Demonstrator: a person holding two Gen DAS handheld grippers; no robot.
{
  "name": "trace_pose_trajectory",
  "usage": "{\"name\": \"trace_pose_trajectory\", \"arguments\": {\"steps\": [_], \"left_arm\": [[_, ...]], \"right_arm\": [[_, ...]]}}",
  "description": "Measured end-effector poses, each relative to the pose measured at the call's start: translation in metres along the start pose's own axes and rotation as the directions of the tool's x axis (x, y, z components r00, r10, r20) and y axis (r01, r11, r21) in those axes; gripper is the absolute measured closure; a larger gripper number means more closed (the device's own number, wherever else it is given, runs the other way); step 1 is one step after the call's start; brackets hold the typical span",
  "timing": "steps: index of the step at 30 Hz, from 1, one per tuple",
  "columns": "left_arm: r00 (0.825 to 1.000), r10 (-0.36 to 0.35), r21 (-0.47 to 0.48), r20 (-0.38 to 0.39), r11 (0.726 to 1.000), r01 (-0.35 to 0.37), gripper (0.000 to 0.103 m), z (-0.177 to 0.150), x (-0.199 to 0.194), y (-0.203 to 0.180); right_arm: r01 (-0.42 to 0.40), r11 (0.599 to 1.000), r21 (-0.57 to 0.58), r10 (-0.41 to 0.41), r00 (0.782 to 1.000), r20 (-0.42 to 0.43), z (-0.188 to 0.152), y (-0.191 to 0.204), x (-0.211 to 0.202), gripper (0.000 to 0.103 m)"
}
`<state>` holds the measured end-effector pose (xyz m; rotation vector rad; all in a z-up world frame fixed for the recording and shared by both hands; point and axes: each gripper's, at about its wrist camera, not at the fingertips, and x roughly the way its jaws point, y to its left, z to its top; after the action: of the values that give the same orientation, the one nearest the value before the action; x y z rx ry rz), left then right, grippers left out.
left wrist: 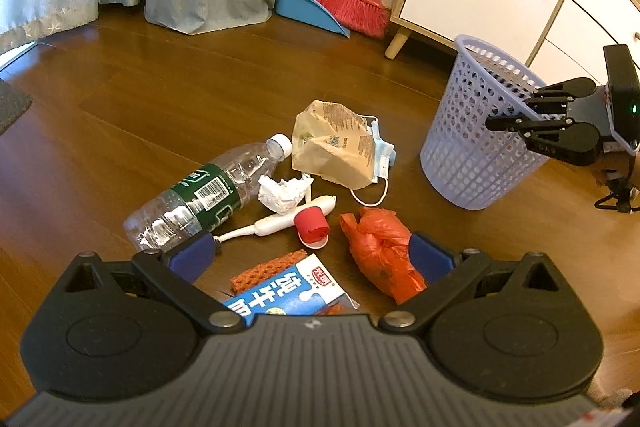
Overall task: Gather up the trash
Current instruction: 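Grasp the lavender wastebasket rim with the right gripper and lift it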
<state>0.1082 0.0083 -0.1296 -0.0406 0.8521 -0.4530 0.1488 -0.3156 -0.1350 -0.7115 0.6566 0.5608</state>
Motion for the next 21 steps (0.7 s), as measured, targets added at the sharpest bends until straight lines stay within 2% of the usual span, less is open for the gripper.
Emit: {"name": "trace_pose_trajectory", "arguments": {"steps": [3, 7, 12, 16, 19, 21], "left_arm": [[1.0, 0.012, 0.033, 0.01, 0.999, -0.012, 0.002, -0.003, -0.002, -0.003], [1.0, 0.027, 0.038, 0.011, 0.999, -0.027, 0.002, -0.009, 0.001, -0.003], [1.0, 0.027, 0.047, 0.006, 0.999, -0.028, 0.002, -0.02, 0.006, -0.007], [1.0, 0.02, 0.04, -0.008, 0.999, -0.02, 0.002, -0.028, 0.01, -0.008], [1.0, 0.015, 0.026, -0.018, 1.0, -0.015, 0.002, -0.031, 0.013, -0.006], [1.0, 0.011, 0.024, -0.026, 1.0, -0.01, 0.002, -0.034, 0.015, -0.007]], "right_arm": [[0.062, 0.993, -0.099, -0.065, 0.997, -0.031, -0.002, 0.018, 0.0, 0.099], [0.104, 0.957, -0.273, -0.121, 0.992, -0.046, -0.012, 0.047, -0.002, 0.097], [0.146, 0.918, -0.369, -0.177, 0.983, -0.051, -0.025, 0.081, -0.001, 0.098], [0.121, 0.88, -0.46, -0.185, 0.978, -0.097, -0.042, 0.1, 0.003, 0.099], [0.1, 0.878, -0.469, -0.189, 0.971, -0.148, -0.05, 0.1, 0.01, 0.102], [0.075, 0.884, -0.462, -0.16, 0.976, -0.148, -0.053, 0.104, 0.014, 0.102]]}}
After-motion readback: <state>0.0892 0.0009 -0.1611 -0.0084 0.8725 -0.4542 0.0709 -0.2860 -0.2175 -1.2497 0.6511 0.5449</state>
